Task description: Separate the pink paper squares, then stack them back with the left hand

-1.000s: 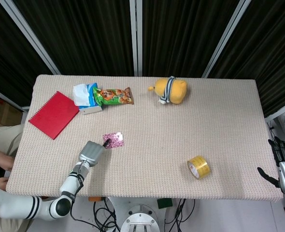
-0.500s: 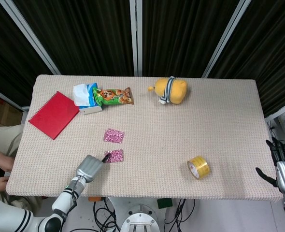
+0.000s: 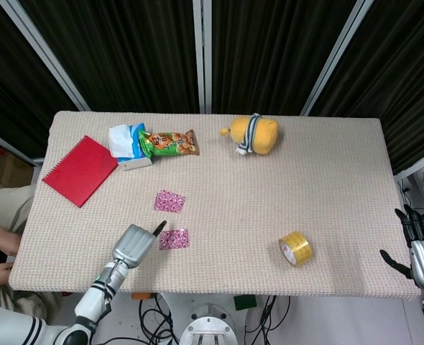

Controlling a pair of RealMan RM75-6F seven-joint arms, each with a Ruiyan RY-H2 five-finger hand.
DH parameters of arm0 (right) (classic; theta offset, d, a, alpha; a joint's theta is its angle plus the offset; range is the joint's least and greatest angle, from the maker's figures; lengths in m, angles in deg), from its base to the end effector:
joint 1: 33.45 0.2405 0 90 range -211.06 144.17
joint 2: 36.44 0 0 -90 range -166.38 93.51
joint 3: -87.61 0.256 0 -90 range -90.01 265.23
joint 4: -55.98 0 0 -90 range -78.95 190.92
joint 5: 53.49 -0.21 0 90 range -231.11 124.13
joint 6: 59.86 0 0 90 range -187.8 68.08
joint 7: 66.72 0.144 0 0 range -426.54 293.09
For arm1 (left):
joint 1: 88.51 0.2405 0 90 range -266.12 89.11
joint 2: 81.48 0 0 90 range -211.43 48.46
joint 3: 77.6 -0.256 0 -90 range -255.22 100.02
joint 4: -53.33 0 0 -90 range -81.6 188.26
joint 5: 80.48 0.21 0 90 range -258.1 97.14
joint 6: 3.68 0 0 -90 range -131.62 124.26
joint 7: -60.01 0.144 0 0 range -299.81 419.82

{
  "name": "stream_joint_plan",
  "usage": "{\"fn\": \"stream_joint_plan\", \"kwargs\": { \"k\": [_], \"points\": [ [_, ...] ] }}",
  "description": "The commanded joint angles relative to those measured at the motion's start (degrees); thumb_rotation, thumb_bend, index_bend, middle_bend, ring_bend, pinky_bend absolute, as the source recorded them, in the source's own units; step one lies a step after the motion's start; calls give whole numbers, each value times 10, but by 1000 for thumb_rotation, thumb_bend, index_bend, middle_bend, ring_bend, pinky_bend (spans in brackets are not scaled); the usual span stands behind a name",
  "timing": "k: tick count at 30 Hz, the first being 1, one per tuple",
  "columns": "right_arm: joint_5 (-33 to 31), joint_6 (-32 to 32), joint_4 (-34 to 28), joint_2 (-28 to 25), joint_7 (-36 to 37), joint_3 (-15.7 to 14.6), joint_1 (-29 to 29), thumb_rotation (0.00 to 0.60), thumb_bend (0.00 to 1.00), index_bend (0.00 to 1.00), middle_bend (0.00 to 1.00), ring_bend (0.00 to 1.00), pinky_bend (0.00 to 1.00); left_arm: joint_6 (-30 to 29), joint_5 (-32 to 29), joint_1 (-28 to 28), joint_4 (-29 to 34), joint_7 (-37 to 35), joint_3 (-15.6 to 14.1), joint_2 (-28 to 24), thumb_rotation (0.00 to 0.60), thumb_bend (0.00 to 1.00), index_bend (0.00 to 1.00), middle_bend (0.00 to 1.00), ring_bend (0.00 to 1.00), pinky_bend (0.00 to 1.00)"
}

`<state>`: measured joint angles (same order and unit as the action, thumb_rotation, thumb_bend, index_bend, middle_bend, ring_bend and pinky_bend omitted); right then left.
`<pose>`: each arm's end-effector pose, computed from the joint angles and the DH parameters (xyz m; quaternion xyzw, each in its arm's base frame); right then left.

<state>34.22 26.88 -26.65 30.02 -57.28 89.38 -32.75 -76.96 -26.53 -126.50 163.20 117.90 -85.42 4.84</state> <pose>-0.3480 -0.1545 0.1627 0.5762 -0.4100 0.3872 0.5917 -0.1623 0.2213 -0.0198 -0.8295 -0.2811 -0.1896 0.4438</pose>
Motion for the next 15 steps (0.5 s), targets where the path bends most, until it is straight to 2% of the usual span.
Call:
{"fn": "stream_joint_plan", "kwargs": {
  "k": [1, 5, 9, 15],
  "points": [
    [0, -3, 1, 1, 0, 0, 1, 600, 513, 0, 0, 0, 0, 3, -7, -7, -5, -7, 26, -11, 600, 696, 22, 854, 812, 843],
    [-1, -6, 1, 3, -1, 0, 3, 600, 513, 0, 0, 0, 0, 31, -44, -29, -34, 4, 55, -5, 600, 698, 22, 854, 812, 844],
    [-5, -10, 2, 4, -2, 1, 4, 600, 513, 0, 0, 0, 0, 68, -93, -56, -72, 24, 76, 27, 600, 707, 23, 853, 812, 851],
    [-6, -8, 2, -1, 2, 1, 2, 600, 513, 0, 0, 0, 0, 84, -155, -90, -126, 53, 104, 68, 600, 709, 22, 852, 812, 854]
  ]
}}
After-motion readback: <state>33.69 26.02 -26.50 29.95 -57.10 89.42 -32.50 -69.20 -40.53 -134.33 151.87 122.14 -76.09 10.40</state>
